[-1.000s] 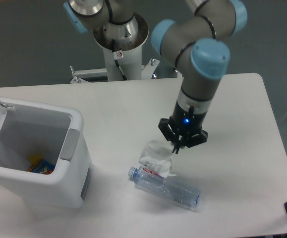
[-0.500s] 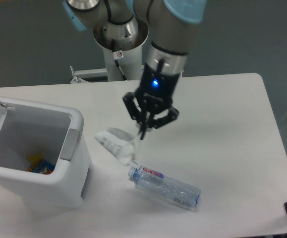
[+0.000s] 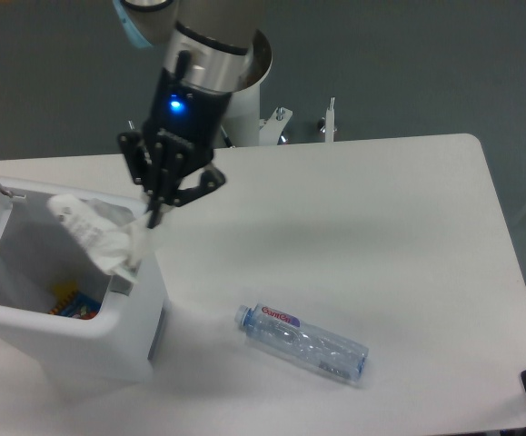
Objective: Place the trash in the trash can
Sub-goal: 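Carry the white plastic over the open trash bin, then open the gripper to drop the plastic into the bin, then move the open gripper over the clear water bottle and lower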
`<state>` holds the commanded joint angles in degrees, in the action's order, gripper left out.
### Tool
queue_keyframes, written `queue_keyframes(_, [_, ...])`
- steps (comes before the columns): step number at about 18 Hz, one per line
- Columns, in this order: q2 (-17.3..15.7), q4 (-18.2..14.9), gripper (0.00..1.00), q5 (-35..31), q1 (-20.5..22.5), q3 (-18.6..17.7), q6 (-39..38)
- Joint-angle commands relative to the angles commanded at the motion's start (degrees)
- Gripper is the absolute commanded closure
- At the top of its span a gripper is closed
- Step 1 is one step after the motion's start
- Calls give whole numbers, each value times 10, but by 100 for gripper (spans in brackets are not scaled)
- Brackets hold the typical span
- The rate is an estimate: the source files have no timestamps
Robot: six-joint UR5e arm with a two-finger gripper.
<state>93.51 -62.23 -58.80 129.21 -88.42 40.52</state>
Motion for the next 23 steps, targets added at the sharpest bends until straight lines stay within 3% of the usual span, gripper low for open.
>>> queue_keyframes(3, [1, 4, 91, 1, -16, -1, 3])
queue_keyframes(4, [4, 5, 73, 2, -18, -2, 8])
queue_keyframes(5, [11, 12, 67, 1, -22, -1, 9])
queue_keyframes(6, [19, 23, 39, 1, -28, -1, 10])
queue_keyframes(8, [25, 42, 0, 1, -29, 0, 8])
queue_keyframes(12, [43, 55, 0, 1, -18, 23, -3])
queue_keyframes(17, [70, 55, 0, 2, 98, 22, -26])
queue_keyframes(23, [126, 50, 0, -12, 182, 14, -51])
